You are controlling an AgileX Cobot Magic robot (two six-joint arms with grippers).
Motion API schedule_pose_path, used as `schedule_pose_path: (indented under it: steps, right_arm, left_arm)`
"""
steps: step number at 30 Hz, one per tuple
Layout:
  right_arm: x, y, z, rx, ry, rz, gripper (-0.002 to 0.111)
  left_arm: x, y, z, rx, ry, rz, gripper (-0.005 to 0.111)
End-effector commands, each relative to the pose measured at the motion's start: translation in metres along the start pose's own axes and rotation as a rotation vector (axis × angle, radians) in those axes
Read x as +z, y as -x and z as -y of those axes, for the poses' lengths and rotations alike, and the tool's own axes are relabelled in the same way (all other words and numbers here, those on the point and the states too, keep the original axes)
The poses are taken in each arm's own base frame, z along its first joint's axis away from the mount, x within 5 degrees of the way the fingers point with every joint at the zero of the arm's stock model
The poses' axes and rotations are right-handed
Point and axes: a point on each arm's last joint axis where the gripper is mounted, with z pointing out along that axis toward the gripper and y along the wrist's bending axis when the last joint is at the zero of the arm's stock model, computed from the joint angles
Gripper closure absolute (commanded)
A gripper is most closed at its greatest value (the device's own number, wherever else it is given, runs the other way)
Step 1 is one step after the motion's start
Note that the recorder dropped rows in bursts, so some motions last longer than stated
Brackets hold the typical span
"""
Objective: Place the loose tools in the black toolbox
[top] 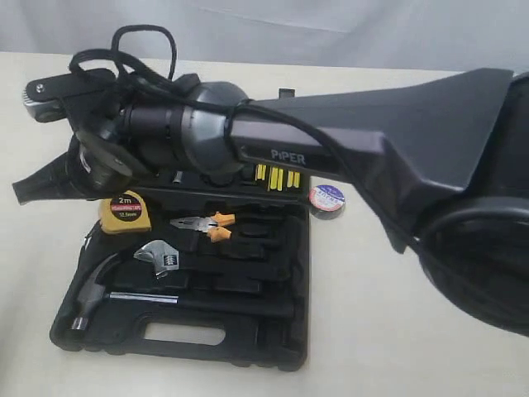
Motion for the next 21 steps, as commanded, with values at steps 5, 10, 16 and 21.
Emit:
schedule_pose_path:
  steps: [5,10,16,21]
  right_arm:
    - [0.034,-0.023,0.008,-0.12,-0.031,-0.068,0.108]
    - [0.036,-0.027,0.013,-0.159,-0.074,-0.089,0.108]
    - [0.032,-0.025,0.014,-0.144,-0.093,-0.099,0.108]
    - [0.02,-0.016,0.016,-0.19,-0.13,-0.084,0.108]
  left_arm:
    - [0.0,0.001,0.001,-0.007,-0.007,-0.003,0.107]
    - [0.0,0.001,0.001,-0.007,-0.007,-0.003,0.107]
    - [0.0,0.001,0.001,-0.007,-0.007,-0.003,0.107]
    - [0.0,0.001,0.001,-0.007,-0.007,-0.003,0.107]
